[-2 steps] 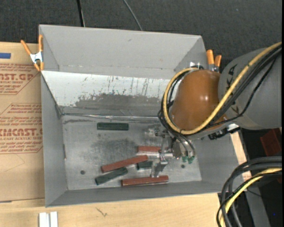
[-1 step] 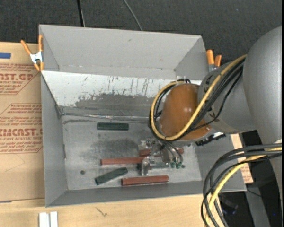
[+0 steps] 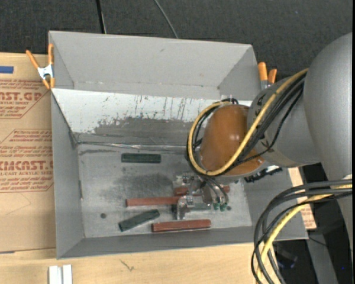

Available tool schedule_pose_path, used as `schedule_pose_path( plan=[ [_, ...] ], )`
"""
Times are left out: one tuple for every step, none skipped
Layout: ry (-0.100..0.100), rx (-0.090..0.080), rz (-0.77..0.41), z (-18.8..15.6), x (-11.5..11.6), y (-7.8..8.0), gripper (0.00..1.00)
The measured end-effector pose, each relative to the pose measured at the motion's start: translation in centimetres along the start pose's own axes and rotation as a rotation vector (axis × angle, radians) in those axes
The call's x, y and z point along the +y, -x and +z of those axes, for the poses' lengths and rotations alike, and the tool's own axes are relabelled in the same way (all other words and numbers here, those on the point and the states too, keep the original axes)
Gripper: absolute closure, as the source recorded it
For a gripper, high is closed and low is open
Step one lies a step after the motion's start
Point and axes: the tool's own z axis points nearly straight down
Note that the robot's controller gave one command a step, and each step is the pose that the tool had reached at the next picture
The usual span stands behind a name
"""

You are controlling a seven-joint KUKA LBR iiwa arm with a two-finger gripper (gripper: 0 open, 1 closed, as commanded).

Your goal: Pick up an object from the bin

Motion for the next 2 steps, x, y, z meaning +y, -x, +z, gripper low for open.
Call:
schedule_pose_path(
  plan=[
    [-0.001, -0.007, -0.057, -19.4, -2.69, -1.92, 1.0],
    [0.0, 0.0, -0.058, -19.01, -2.63, -2.03, 1.0]
  ],
)
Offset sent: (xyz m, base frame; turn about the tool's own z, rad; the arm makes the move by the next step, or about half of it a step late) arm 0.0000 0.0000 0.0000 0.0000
